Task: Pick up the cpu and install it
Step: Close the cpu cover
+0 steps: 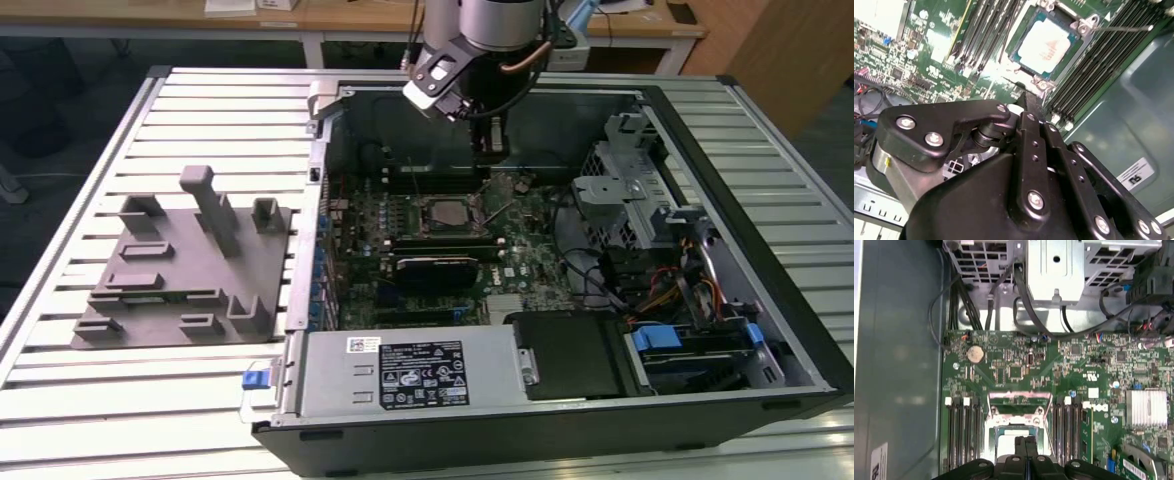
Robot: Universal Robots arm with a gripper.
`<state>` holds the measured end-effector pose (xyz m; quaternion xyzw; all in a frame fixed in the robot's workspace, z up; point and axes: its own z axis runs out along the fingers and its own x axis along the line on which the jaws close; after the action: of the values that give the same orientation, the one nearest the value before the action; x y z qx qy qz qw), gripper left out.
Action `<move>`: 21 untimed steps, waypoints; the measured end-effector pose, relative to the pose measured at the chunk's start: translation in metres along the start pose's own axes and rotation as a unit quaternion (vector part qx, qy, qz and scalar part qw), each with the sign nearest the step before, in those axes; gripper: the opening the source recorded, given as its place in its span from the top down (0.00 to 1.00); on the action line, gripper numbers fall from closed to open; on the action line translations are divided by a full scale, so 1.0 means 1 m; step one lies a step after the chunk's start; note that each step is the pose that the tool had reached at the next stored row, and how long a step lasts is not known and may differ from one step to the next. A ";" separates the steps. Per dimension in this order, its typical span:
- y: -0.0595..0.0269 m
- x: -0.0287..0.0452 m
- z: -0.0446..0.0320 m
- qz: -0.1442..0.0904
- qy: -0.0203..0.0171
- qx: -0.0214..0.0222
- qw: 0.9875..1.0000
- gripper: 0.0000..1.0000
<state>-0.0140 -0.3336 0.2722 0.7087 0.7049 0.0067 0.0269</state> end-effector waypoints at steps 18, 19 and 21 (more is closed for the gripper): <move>0.0510 0.0003 0.0031 0.000 0.000 0.000 1.000 0.89; 0.0518 0.0004 0.0037 0.000 0.000 0.000 1.000 0.89; 0.0532 0.0005 0.0056 -0.002 0.000 0.000 1.000 0.89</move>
<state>0.0394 -0.3335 0.2690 0.7076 0.7061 0.0067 0.0269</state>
